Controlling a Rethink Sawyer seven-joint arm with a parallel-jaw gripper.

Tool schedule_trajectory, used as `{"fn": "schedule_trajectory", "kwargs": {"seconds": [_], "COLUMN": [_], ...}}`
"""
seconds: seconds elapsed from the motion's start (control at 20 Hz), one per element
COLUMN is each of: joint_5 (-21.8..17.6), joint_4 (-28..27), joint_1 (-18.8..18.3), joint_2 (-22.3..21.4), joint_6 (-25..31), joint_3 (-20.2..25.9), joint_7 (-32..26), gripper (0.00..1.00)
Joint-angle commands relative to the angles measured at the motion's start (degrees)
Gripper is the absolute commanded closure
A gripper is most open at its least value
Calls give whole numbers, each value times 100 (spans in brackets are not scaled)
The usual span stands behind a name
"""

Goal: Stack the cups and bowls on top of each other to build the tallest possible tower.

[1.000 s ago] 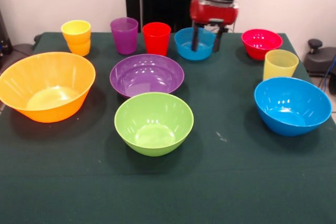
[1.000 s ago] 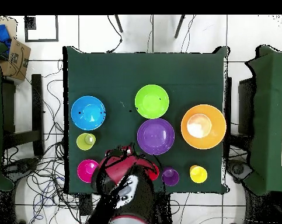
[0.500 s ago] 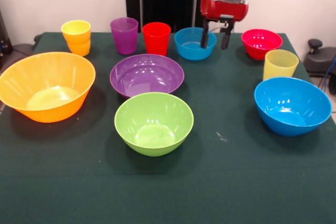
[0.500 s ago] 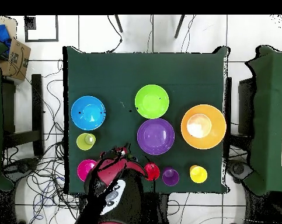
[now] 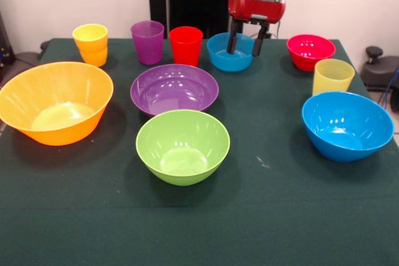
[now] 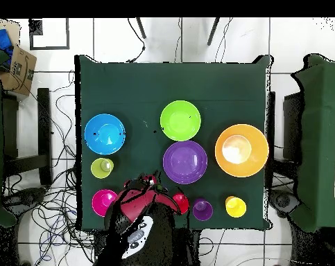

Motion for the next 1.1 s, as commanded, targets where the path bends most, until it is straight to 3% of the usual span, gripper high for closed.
{"fn": "schedule_trajectory", "kwargs": {"seconds": [0.05,1.1], "joint_5": [297,322], "joint_4": [-333,-351], "joint_1": [24,69], "joint_2": [248,248], "joint_6": [-8,33], "joint_3": [263,265], "joint_7": [703,684], "gripper": [0,0]}}
